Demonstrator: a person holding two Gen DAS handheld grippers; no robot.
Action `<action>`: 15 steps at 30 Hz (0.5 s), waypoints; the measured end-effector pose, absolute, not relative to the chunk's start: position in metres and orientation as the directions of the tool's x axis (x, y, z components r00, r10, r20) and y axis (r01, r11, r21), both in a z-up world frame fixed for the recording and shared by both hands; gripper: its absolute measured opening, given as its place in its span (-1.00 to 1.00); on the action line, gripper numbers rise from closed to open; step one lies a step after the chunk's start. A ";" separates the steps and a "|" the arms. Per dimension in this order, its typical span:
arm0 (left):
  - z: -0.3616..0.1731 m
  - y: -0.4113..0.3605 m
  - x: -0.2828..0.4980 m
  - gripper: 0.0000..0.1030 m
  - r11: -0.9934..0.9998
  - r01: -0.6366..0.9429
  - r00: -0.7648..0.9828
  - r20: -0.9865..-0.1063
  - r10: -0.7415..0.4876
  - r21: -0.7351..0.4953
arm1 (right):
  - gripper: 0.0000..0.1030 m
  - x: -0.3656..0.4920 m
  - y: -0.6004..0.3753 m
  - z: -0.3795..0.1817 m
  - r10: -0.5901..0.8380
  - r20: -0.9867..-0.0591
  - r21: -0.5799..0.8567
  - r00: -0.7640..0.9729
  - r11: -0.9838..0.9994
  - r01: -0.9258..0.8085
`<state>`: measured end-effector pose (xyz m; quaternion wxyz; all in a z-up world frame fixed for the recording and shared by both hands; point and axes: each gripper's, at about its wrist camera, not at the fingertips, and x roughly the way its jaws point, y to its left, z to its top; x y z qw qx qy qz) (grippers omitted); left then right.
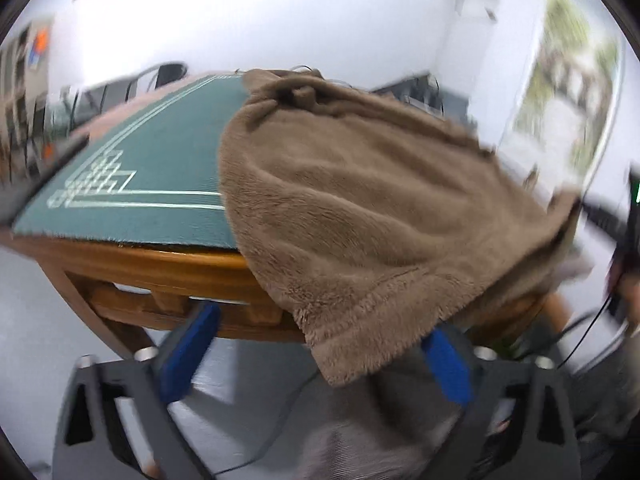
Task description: Fold clothes
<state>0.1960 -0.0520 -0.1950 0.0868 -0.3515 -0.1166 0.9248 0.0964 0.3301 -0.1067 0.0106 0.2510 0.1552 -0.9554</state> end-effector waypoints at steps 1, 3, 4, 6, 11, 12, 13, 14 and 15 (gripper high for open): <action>-0.194 -0.057 0.194 -0.02 -0.950 -0.065 -0.734 -0.630 0.253 -0.305 | -0.47 0.096 0.330 -0.109 0.059 -0.486 -0.292 -0.872 -0.952 0.098; -0.190 -0.063 0.192 -0.11 -0.945 -0.051 -0.727 -0.636 0.258 -0.325 | -0.47 0.096 0.331 -0.111 0.061 -0.488 -0.296 -0.871 -0.950 0.100; -0.186 -0.065 0.192 -0.13 -0.945 -0.054 -0.731 -0.632 0.258 -0.324 | -0.47 0.096 0.331 -0.112 0.057 -0.491 -0.296 -0.869 -0.949 0.105; -0.175 -0.064 0.195 -0.29 -0.955 -0.072 -0.744 -0.623 0.244 -0.288 | -0.47 0.098 0.331 -0.112 0.055 -0.490 -0.300 -0.870 -0.948 0.109; -0.130 -0.058 0.204 -0.32 -0.979 -0.129 -0.804 -0.561 0.198 -0.161 | -0.47 0.106 0.330 -0.110 0.062 -0.482 -0.336 -0.874 -0.934 0.119; -0.118 -0.056 0.205 -0.32 -0.983 -0.135 -0.819 -0.544 0.181 -0.123 | -0.47 0.107 0.330 -0.107 0.060 -0.480 -0.340 -0.875 -0.932 0.123; -0.109 -0.055 0.206 -0.32 -0.986 -0.137 -0.830 -0.532 0.167 -0.096 | -0.47 0.109 0.330 -0.105 0.058 -0.478 -0.344 -0.877 -0.930 0.126; -0.100 -0.053 0.207 -0.32 -0.987 -0.142 -0.842 -0.516 0.158 -0.070 | -0.47 0.110 0.331 -0.103 0.053 -0.473 -0.346 -0.879 -0.929 0.130; -0.090 -0.053 0.207 -0.32 -0.988 -0.148 -0.853 -0.498 0.154 -0.052 | -0.47 0.112 0.330 -0.099 0.052 -0.466 -0.349 -0.883 -0.928 0.129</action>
